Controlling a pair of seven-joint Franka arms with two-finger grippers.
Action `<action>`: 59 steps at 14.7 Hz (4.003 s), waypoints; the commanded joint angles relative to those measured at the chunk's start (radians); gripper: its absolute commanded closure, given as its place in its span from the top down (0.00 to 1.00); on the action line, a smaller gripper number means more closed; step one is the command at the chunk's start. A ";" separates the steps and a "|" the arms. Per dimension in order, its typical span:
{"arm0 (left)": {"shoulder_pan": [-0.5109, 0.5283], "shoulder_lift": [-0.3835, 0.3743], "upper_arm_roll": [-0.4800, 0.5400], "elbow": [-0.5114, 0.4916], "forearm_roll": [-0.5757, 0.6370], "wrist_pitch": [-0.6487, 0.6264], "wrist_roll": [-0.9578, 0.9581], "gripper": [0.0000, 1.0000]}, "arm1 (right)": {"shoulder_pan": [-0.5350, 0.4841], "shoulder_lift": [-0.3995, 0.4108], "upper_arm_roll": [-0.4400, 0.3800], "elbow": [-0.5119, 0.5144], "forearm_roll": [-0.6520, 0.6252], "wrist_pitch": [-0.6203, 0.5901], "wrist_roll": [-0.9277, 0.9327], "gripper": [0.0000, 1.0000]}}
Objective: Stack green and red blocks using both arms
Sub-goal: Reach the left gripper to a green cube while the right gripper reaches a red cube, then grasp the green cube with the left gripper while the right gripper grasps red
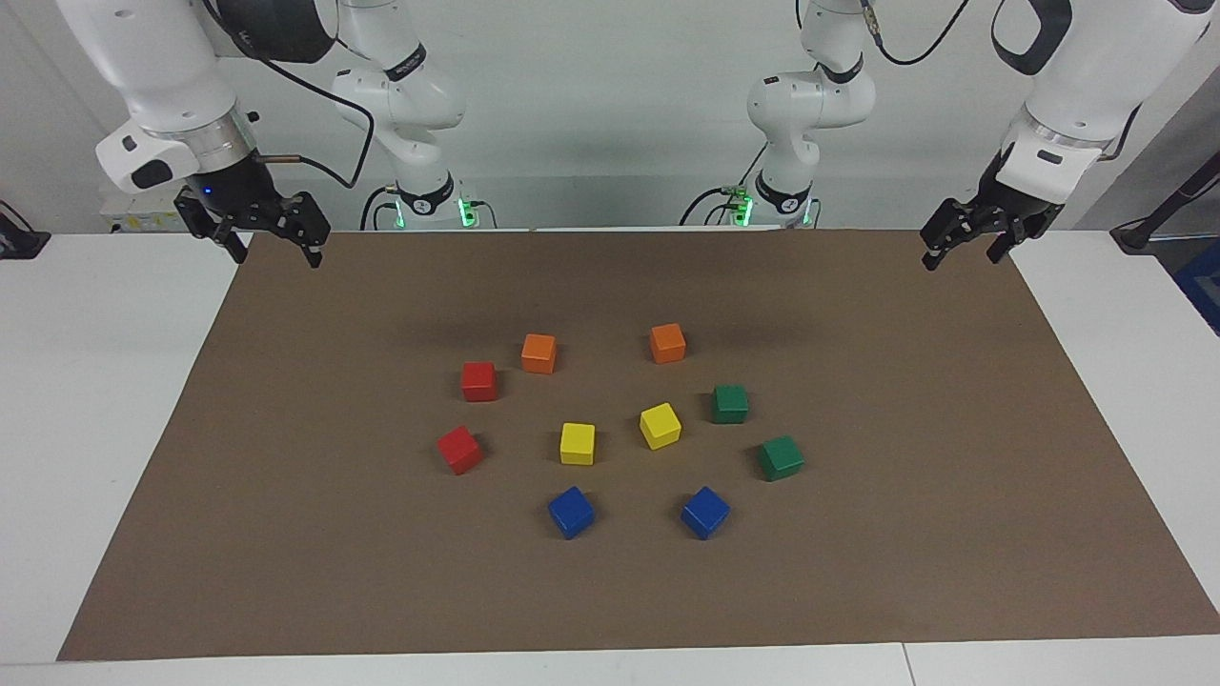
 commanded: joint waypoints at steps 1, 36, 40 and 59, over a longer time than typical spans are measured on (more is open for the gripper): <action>0.008 0.009 -0.004 0.022 -0.005 -0.007 0.012 1.00 | -0.006 -0.022 0.004 -0.025 0.016 0.008 0.011 1.00; -0.265 0.458 -0.006 -0.046 -0.066 0.523 -0.423 1.00 | 0.279 0.141 0.012 -0.427 0.038 0.661 0.456 1.00; -0.274 0.484 -0.004 -0.046 -0.056 0.536 -0.451 1.00 | 0.284 0.141 0.012 -0.468 0.038 0.703 0.450 1.00; -0.285 0.533 -0.001 -0.059 0.015 0.671 -0.462 0.99 | 0.327 0.149 0.012 -0.637 0.036 0.912 0.282 1.00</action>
